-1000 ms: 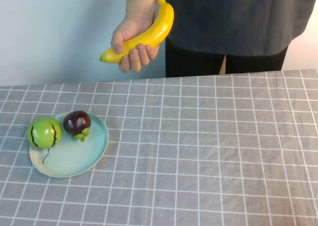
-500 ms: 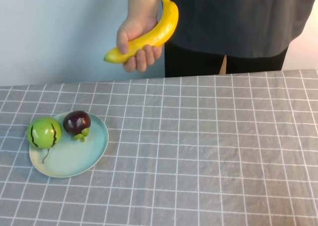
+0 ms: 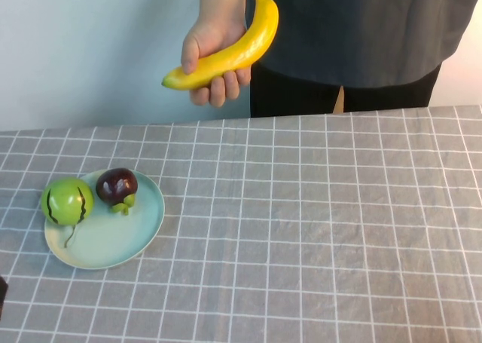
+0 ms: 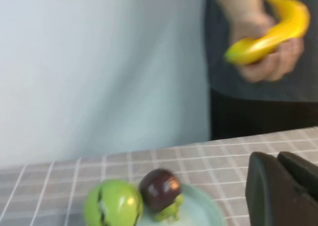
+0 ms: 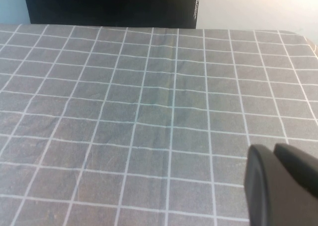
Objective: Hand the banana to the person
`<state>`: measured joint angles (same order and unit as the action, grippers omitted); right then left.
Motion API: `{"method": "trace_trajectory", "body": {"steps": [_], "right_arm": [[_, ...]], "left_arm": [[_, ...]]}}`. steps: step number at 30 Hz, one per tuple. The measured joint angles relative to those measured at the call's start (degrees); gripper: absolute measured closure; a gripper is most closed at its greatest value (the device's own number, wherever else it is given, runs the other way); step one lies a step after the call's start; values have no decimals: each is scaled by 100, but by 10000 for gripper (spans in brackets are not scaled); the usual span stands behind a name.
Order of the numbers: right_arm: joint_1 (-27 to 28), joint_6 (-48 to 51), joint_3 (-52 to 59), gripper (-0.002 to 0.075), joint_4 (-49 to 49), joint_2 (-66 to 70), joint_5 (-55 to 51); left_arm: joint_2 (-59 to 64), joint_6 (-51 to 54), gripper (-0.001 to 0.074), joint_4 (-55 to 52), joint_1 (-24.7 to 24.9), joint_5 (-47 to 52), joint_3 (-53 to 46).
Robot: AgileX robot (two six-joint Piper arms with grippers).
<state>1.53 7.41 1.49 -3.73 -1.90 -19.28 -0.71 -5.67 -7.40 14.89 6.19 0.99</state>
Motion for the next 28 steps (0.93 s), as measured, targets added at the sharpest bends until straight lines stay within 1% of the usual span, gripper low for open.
{"method": "trace_trajectory", "body": {"steps": [3, 6, 8, 12, 28], "right_arm": [[0, 0, 0, 731, 0, 0, 0], [0, 0, 0, 731, 0, 0, 0], [0, 0, 0, 731, 0, 0, 0], [0, 0, 0, 732, 0, 0, 0], [0, 0, 0, 732, 0, 0, 0]], "left_arm": [[0, -11, 738, 351, -355, -148, -223], [0, -26, 738, 532, -482, 124, -237], [0, 50, 738, 557, -492, 412, -237], [0, 135, 738, 631, -492, 1335, -237], [-10, 158, 738, 631, -492, 1432, -227]]}}
